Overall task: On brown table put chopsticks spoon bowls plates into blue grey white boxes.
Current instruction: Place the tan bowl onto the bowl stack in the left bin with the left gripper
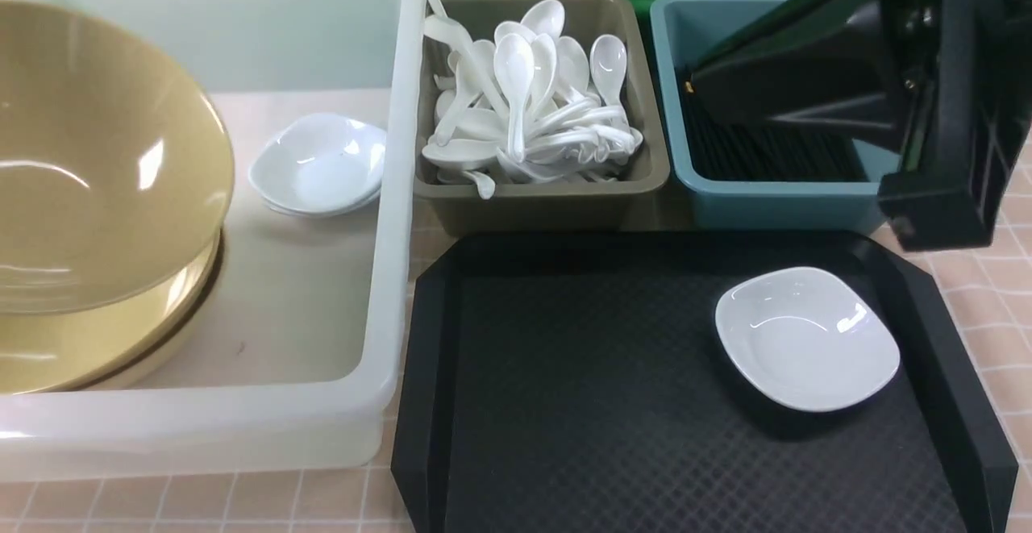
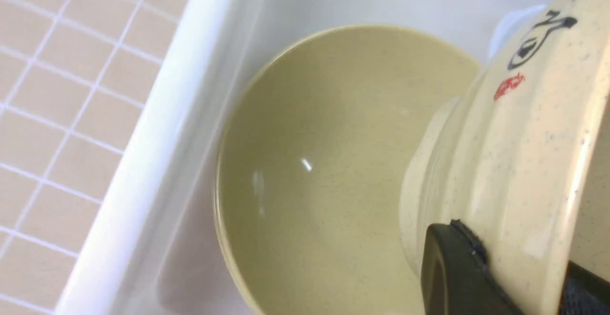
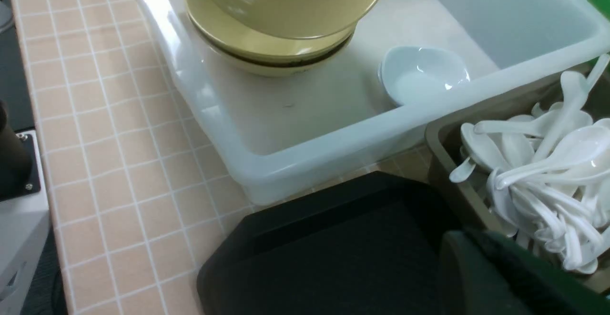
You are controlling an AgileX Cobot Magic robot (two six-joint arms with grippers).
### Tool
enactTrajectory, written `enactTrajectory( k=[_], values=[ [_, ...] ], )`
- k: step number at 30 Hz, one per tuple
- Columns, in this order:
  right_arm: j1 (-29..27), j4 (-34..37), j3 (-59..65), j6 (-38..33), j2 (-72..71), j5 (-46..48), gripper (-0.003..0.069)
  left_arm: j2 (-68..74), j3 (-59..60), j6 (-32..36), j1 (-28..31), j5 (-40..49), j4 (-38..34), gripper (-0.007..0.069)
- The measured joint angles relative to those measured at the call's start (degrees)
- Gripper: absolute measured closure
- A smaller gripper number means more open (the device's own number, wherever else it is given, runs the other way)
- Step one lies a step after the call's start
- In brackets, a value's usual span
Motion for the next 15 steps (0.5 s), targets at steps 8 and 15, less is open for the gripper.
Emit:
enactTrajectory(
  k=[8, 15],
  values=[
    [0.0, 0.0, 0.0, -0.7, 0.3, 1.5, 0.0622, 11.3, 0.6, 2.6, -3.9, -5.0, 1.7, 0.0596],
    [0.1, -0.1, 0.0, -2.0, 0.3, 2.9, 0.0622, 14.5, 0.6, 2.1, -5.5, -6.1, 8.8, 0.0361]
  ],
)
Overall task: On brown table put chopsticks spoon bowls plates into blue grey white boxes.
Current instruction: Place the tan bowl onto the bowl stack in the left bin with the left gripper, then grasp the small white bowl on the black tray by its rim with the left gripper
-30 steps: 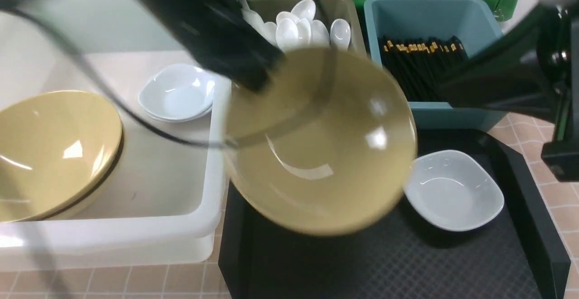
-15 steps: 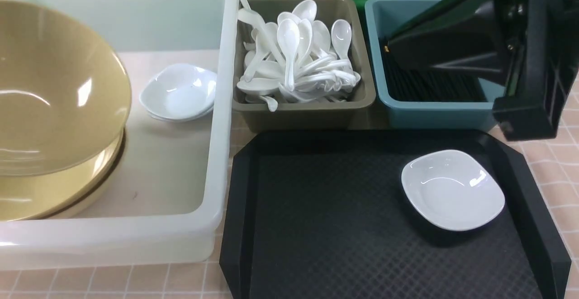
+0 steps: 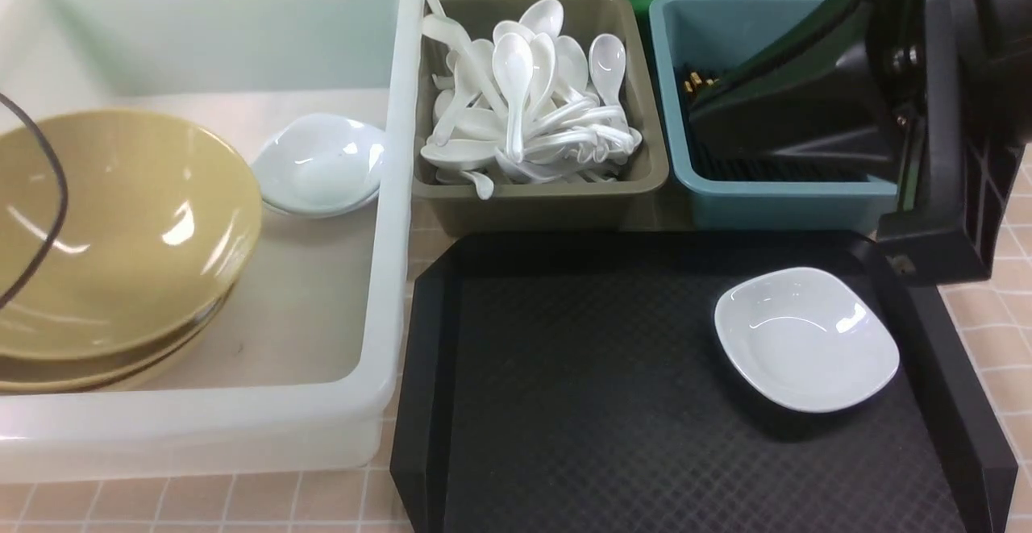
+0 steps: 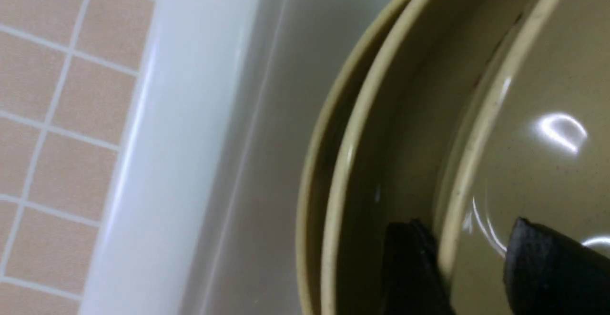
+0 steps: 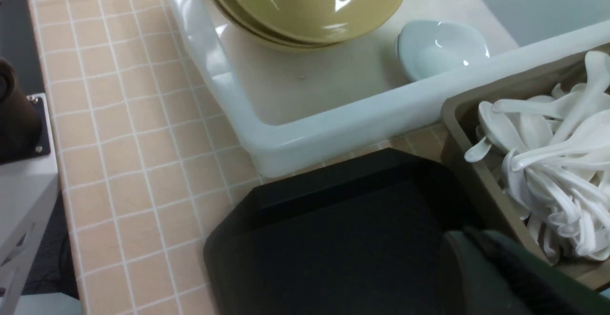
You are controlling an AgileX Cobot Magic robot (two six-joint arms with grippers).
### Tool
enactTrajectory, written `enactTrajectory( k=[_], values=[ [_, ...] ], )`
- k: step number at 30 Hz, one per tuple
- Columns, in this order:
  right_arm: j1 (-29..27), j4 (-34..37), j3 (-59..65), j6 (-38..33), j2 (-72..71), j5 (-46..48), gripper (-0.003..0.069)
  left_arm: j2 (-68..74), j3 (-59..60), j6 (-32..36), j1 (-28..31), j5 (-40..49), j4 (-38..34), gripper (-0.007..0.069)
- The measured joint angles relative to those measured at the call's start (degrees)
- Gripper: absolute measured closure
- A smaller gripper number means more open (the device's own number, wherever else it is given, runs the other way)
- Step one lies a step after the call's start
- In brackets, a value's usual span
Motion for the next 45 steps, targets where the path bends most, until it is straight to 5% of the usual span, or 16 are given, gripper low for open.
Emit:
enactTrajectory(
  k=[8, 17, 26, 28, 32, 38, 45],
  values=[
    [0.0, -0.3, 0.0, -0.2, 0.0, 0.2, 0.0619, -0.5, -6.2, -1.7, -0.1, 4.2, 2.1, 0.005],
    [0.0, -9.9, 0.0, 8.0, 0.1, 1.3, 0.0615, -3.8, -24.8, -8.1, -2.5, 14.8, 0.5, 0.0044],
    [0.0, -26.9, 1.2, 23.2, -1.2, 13.3, 0.0612, -2.8, -29.8, -9.0, -38.6, 16.2, -2.0, 0.0101],
    [0.0, -30.9, 5.0, 28.0, -5.3, 14.0, 0.061, 1.9, -29.8, -9.0, -51.1, 15.9, -0.4, 0.0101],
    [0.0, -34.2, 12.6, 33.6, -14.6, 14.6, 0.061, 10.7, -30.1, -9.0, -65.5, 10.7, 0.3, 0.0101],
    [0.0, -34.7, 20.5, 38.4, -26.0, 15.4, 0.061, 24.0, -34.4, -9.1, -76.6, 1.4, 0.3, 0.0101],
    [0.0, -34.7, 23.7, 40.4, -29.1, 15.4, 0.061, 34.8, -40.9, -13.7, -79.4, -1.1, 7.3, 0.0101]
  ],
)
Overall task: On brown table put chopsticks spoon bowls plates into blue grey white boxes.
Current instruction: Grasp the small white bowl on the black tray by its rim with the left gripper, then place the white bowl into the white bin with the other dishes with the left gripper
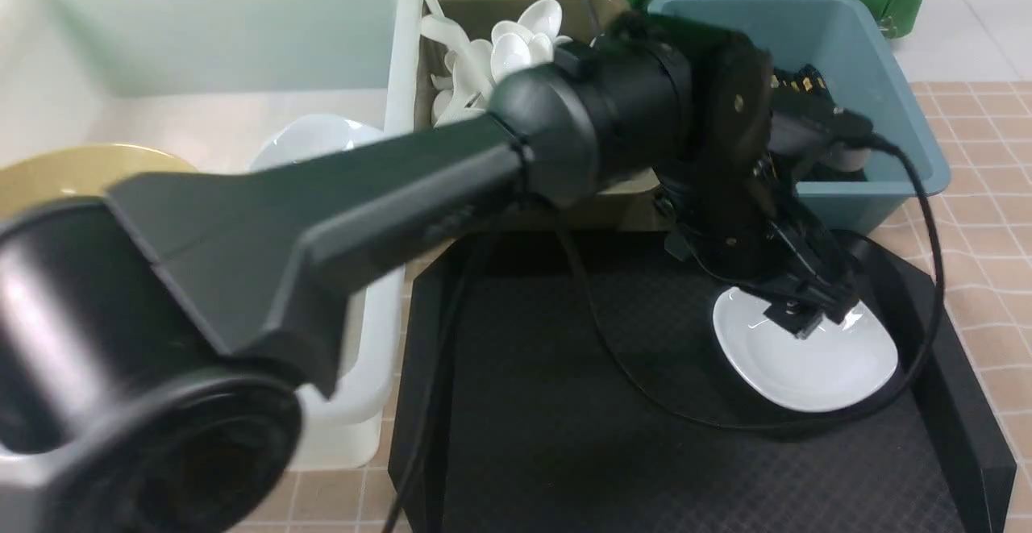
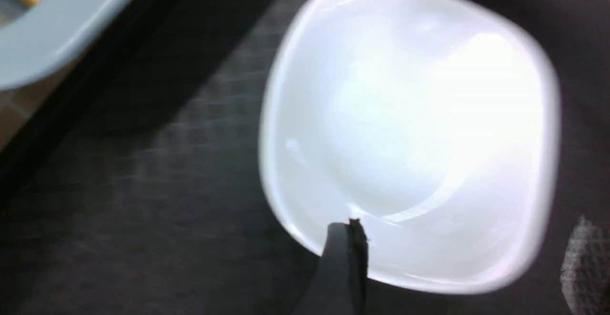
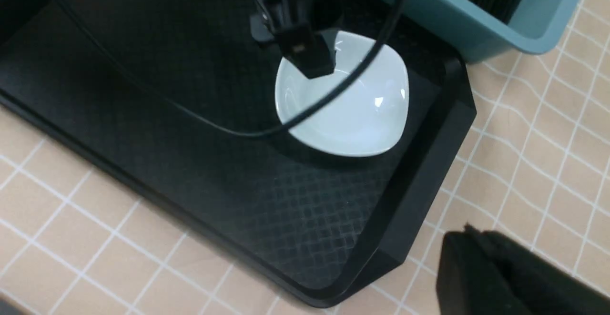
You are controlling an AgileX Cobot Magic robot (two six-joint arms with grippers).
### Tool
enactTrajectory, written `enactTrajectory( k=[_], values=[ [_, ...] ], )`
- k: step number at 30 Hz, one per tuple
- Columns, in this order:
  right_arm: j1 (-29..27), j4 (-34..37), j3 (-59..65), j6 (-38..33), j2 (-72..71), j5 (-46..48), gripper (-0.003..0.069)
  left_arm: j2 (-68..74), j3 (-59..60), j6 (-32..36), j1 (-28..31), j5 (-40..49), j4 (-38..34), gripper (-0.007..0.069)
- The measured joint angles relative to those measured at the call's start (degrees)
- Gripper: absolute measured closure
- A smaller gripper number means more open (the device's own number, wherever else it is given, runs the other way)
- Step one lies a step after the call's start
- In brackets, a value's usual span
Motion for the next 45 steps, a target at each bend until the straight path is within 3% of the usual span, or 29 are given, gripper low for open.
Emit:
enactTrajectory(
  k=[6, 10, 14, 18, 23, 28, 33, 37, 41, 45],
  values=[
    [0.0, 0.1, 0.4, 0.0, 0.1, -0.2, 0.0609, 3.4, -1.7, -9.8, 0.6, -0.1, 11.7, 0.0101],
    [0.0, 0.1, 0.4, -0.1, 0.1, -1.7, 0.0609, 5.4, -1.8, -11.0, 0.8, -1.4, 11.0, 0.0101],
    [0.0, 0.1, 0.4, -0.1, 0.1, -3.5, 0.0609, 8.3, -1.8, -10.2, 0.8, -3.4, 5.7, 0.0118],
    [0.0, 0.2, 0.4, -0.1, 0.1, -4.8, 0.0609, 9.3, -2.1, -6.9, 0.8, -5.2, 2.0, 0.0246],
    [0.0, 1.6, 0.4, 0.0, 0.7, -6.4, 0.0607, 8.5, -3.2, -5.9, 1.7, -5.3, -1.3, 0.0549],
    [0.0, 3.1, -1.0, -3.3, 4.9, -8.6, 0.0607, 3.5, -5.3, -1.2, 3.7, 0.9, 0.5, 0.0618],
    [0.0, 6.5, -7.8, -9.1, 13.2, -9.5, 0.0606, -5.6, -6.3, 2.6, 9.3, 5.2, 2.4, 0.0619],
    [0.0, 13.4, -16.1, -16.2, 23.0, -12.5, 0.0606, -15.1, -6.8, 3.2, 16.7, 9.4, 2.9, 0.0619],
    [0.6, 23.1, -24.6, -23.6, 34.3, -14.3, 0.0606, -22.4, -6.9, 3.2, 29.1, 15.2, 3.4, 0.0619],
    [2.8, 25.3, -27.8, -25.9, 40.1, -15.2, 0.0604, -24.0, -6.8, 3.2, 38.8, 17.9, 3.7, 0.0619]
  ],
)
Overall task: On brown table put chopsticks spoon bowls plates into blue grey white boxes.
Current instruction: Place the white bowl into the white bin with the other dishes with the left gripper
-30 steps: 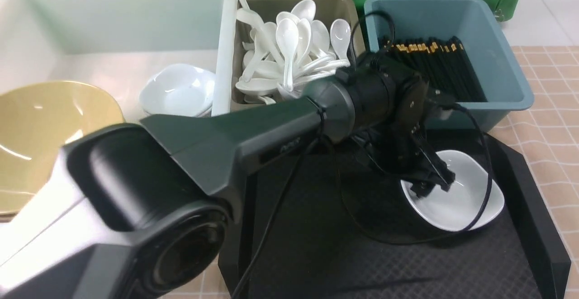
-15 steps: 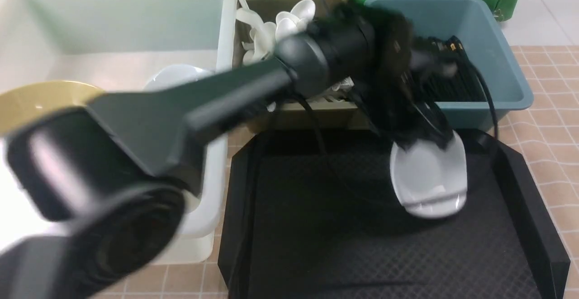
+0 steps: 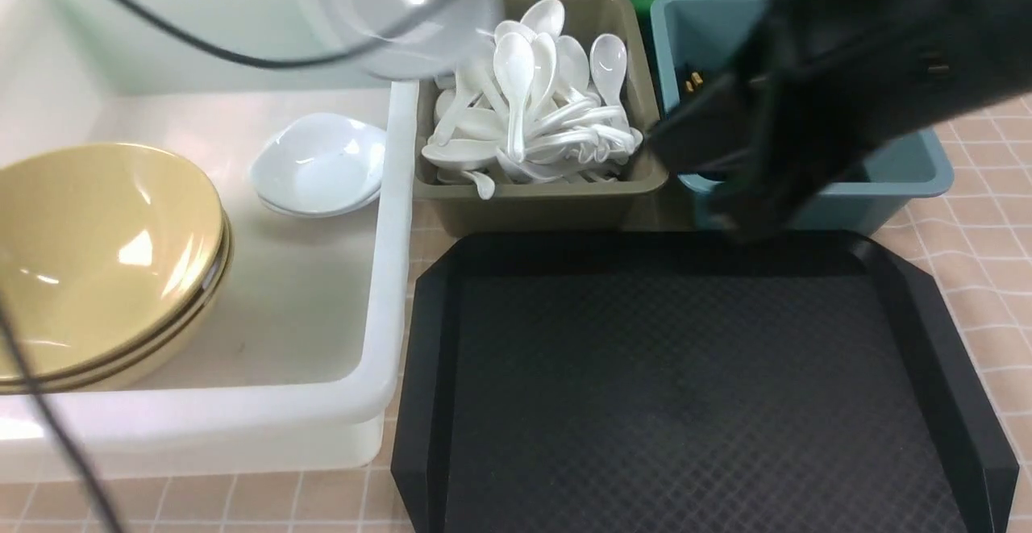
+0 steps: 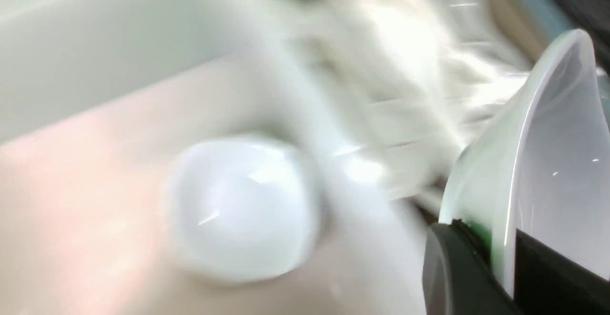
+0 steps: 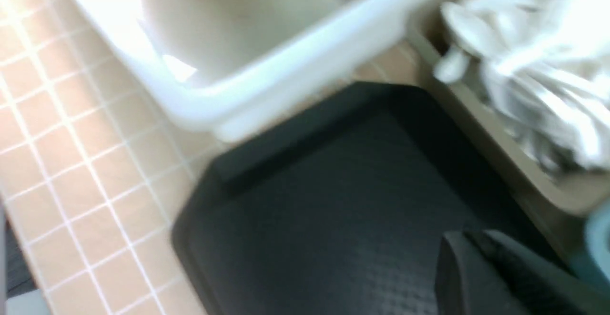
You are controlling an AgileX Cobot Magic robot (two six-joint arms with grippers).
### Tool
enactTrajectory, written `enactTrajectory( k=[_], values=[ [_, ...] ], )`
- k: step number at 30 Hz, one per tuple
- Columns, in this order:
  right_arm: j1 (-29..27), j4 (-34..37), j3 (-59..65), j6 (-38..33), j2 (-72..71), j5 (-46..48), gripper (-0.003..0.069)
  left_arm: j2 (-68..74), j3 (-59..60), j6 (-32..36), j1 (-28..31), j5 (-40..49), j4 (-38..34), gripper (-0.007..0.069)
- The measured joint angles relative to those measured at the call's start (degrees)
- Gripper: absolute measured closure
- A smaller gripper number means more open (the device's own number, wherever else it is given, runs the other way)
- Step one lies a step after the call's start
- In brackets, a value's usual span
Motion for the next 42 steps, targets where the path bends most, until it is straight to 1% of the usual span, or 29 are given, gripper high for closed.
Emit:
enactTrajectory(
  k=[2, 3, 6, 12, 16, 20, 23, 24, 25, 28, 29, 30, 31, 33, 35, 36, 37, 38, 40, 42],
  values=[
    [1.2, 0.2, -0.3, -1.1, 2.2, -0.4, 0.0604, 0.2, 0.7, 0.0, 5.4, 0.2, -0.3, 0.0619],
    [1.5, 0.3, -0.4, -1.2, 3.0, -0.4, 0.0603, 0.5, 1.3, 0.4, 7.1, -0.2, -0.8, 0.0619],
    [1.8, 0.4, -0.5, -1.2, 4.8, -0.5, 0.0601, 2.1, 3.7, 1.9, 9.5, -2.4, -2.6, 0.0619],
    [1.8, 0.4, -0.5, -1.3, 5.7, 1.4, 0.0599, 10.4, 7.1, 3.7, 10.9, -11.2, -3.8, 0.0619],
    [1.8, 0.4, -0.5, -1.1, 5.7, 2.1, 0.0597, 15.8, 7.2, 3.8, 10.9, -15.0, -5.5, 0.0618],
    [1.8, 0.4, -0.5, -1.1, 5.7, 2.1, 0.0595, 20.4, 7.2, 3.5, 10.8, -16.6, -6.5, 0.0608],
    [1.8, 0.4, -0.5, -1.1, 5.7, 2.1, 0.0594, 23.4, 7.2, 3.4, 11.1, -17.8, -5.7, 0.0553],
    [1.8, 0.4, -0.5, -1.1, 5.7, 2.1, 0.0594, 23.5, 7.2, 3.4, 11.0, -17.8, -5.7, 0.0548],
    [1.8, 0.4, -0.5, -1.1, 5.7, 2.1, 0.0594, 24.2, 7.2, 3.3, 11.1, -17.9, -5.3, 0.0493],
    [1.8, 0.4, -0.5, -1.1, 5.7, 2.1, 0.0593, 24.5, 7.3, 3.3, 11.0, -17.7, -4.5, 0.0373],
    [1.8, 0.4, -0.5, -1.1, 5.7, 2.1, 0.0593, 24.5, 7.3, 3.3, 11.0, -17.7, -4.5, 0.0363],
    [1.8, 0.4, -0.5, -1.1, 5.7, 2.1, 0.0593, 24.4, 7.3, 3.3, 10.9, -17.2, -3.7, 0.0283],
    [1.8, 0.4, -0.5, -1.1, 5.7, 2.1, 0.0592, 24.3, 7.3, 3.3, 10.9, -17.0, -3.1, 0.0241],
    [1.8, 0.4, -0.5, -1.1, 5.7, 2.1, 0.0592, 23.3, 6.4, 3.3, 10.9, -15.0, -2.0, 0.0134],
    [1.8, 0.4, -0.5, -1.1, 5.7, 2.0, 0.0592, 22.0, 4.5, 3.3, 10.9, -13.0, -1.3, 0.0058],
    [1.8, 0.4, -0.5, -1.1, 5.7, 2.0, 0.0592, 21.5, 4.3, 3.3, 10.9, -12.5, -1.2, 0.0052],
    [1.8, 0.3, -0.5, -1.1, 5.7, 2.0, 0.0591, 19.9, 2.3, 3.3, 10.9, -10.5, -1.1, 0.0017],
    [1.8, 0.3, -0.5, -1.1, 5.7, 2.0, 0.059, 18.5, 0.9, 3.3, 10.9, -8.8, -1.0, 0.0005],
    [1.8, 0.2, -0.8, -1.1, 5.6, 2.0, 0.0589, 14.9, -1.4, 2.8, 10.6, -4.8, -0.5, 0.0007],
    [1.8, -0.1, -0.9, -1.1, 5.4, 2.0, 0.0587, 10.7, -2.5, 2.2, 10.0, -2.3, 0.3, 0.0028]
  ],
)
